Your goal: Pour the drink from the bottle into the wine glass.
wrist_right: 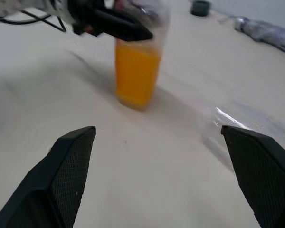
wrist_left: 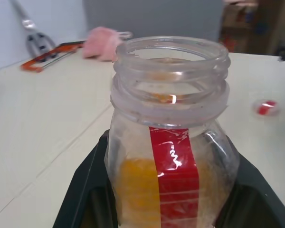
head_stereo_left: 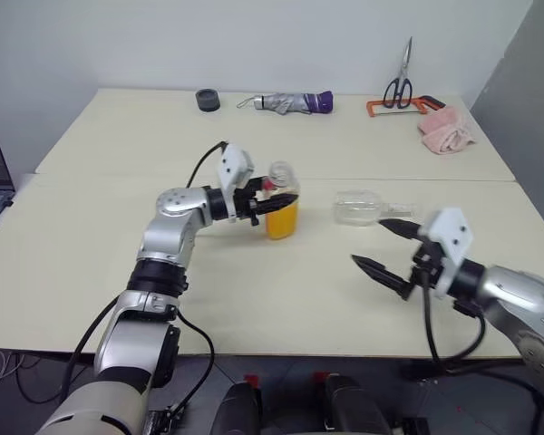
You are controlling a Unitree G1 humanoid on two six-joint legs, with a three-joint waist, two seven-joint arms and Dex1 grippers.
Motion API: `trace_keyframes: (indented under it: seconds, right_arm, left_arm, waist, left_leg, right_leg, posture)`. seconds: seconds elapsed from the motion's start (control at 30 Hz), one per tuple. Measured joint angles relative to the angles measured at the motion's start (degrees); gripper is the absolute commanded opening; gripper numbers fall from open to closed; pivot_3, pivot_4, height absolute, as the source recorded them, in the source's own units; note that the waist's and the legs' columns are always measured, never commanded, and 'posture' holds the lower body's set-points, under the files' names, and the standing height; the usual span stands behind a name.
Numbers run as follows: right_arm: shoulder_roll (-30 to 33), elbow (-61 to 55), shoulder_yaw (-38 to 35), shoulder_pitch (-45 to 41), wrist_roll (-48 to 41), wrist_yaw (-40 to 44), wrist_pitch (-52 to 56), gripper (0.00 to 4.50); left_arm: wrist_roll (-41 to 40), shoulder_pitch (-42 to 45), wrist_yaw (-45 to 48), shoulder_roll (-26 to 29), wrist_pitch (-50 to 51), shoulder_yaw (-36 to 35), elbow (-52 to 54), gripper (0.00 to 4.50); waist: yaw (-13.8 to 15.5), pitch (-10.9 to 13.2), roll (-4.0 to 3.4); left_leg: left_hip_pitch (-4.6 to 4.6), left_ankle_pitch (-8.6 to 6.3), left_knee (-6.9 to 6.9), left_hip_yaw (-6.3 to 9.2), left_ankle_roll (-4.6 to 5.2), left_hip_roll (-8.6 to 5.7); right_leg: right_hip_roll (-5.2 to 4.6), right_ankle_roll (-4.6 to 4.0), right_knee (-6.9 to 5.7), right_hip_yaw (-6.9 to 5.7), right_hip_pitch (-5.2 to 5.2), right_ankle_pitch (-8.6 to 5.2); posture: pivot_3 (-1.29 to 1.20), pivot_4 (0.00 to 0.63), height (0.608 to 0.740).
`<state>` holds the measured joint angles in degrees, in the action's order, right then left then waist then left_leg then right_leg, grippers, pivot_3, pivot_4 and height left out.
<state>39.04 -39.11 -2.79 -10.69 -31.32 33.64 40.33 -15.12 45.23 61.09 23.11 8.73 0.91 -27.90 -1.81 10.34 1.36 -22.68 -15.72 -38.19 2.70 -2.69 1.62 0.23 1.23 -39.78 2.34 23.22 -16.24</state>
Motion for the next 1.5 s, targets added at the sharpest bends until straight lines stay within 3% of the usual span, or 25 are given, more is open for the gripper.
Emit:
trace_keyframes:
  seconds: [0.17, 0.37, 0.67, 1.27, 1.5]
  right_arm:
    - [-4.8, 7.5, 10.8, -11.7, 4.9, 0.1, -0.1, 4.5]
    - [-11.8, 14.5, 17.2, -18.7, 10.0, -1.3, -0.3, 4.5]
    - [-15.7, 16.9, 19.8, -20.9, 12.7, -1.1, -0.1, 4.5]
    - [-17.7, 17.0, 19.9, -21.8, 14.4, -1.0, 0.5, 4.5]
    - [-17.7, 17.0, 19.8, -21.9, 14.5, -1.0, 0.6, 4.5]
  left_arm:
    - [0.0, -1.2, -8.5, 2.4, 0.4, -5.4, -2.3, 1.87]
    - [0.1, -1.3, -16.3, 4.0, -1.3, -9.5, -6.2, 1.87]
    - [1.7, 1.6, -23.0, 5.2, -4.8, -10.2, -13.4, 1.87]
    - [2.2, 2.3, -31.7, 3.7, -6.3, -10.3, -15.0, 1.87]
    - [2.3, 0.2, -32.8, 3.4, -5.2, -10.5, -15.4, 4.07]
  waist:
    - [0.1, 0.0, 0.01]
    - [0.2, 0.0, 0.01]
    - [-0.1, 0.0, 0.01]
    - [-0.2, 0.0, 0.01]
    - [-0.2, 0.0, 0.01]
  left_leg:
    - [-0.12, 0.0, -0.11, 0.04, 0.0, -0.03]
    - [-0.17, 0.01, -0.14, 0.11, -0.01, -0.09]
    - [-0.06, 0.0, -0.24, 0.1, -0.01, -0.03]
    - [-0.04, 0.0, -0.27, 0.11, -0.01, -0.03]
    - [-0.1, 0.0, -0.26, 0.12, -0.01, -0.03]
  right_leg:
    - [-0.1, 0.0, 0.02, -0.05, 0.05, 0.0]
    - [-0.25, -0.01, -0.02, -0.14, 0.06, 0.01]
    - [-0.16, -0.01, -0.23, -0.12, 0.06, 0.01]
    - [-0.17, -0.01, -0.26, -0.12, 0.05, 0.02]
    - [-0.17, -0.02, -0.22, -0.14, 0.06, 0.02]
  posture:
    - [0.0, 0.15, 0.74]
    - [0.0, 0.15, 0.74]
    - [0.0, 0.15, 0.74]
    - [0.0, 0.15, 0.74]
    - [0.0, 0.15, 0.74]
